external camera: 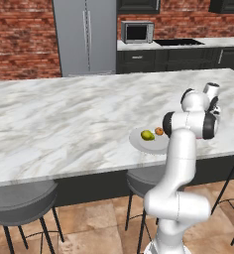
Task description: Take the fruits from the plate on the dining counter and place two fruits in each bowl.
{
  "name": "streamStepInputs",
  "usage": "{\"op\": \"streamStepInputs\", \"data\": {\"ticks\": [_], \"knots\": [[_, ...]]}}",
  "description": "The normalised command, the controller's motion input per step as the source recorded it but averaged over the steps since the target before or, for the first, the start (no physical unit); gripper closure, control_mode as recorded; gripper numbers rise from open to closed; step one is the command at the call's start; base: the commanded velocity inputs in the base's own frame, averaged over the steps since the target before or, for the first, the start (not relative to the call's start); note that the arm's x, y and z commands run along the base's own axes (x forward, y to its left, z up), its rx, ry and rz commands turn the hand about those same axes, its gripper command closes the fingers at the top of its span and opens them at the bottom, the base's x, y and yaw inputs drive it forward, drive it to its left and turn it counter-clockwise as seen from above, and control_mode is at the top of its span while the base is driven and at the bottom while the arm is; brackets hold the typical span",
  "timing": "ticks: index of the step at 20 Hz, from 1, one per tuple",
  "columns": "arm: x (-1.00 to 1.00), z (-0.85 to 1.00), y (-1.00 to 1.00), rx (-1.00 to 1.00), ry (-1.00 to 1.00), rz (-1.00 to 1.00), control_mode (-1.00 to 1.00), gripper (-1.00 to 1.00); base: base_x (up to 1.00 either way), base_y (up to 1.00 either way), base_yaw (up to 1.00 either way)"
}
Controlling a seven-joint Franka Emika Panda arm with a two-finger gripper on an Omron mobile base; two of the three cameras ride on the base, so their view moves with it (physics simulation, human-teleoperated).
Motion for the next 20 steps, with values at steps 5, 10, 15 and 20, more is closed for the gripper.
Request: {"op": "streamStepInputs", "data": {"ticks": [5, 10, 15, 20], "knots": [[0.16, -0.29, 0.00, 0.00, 0.00, 0.00, -1.00, 1.00, 0.00, 0.00, 0.00], [0.27, -0.23, 0.00, 0.00, 0.00, 0.00, -1.00, -1.00, 0.00, 0.00, 0.00], [0.18, -0.10, -0.07, 0.04, 0.02, 0.00, -1.00, -1.00, 0.00, 0.00, 0.00], [0.00, 0.10, 0.00, 0.08, 0.07, 0.00, -1.00, -1.00, 0.00, 0.00, 0.00]]}}
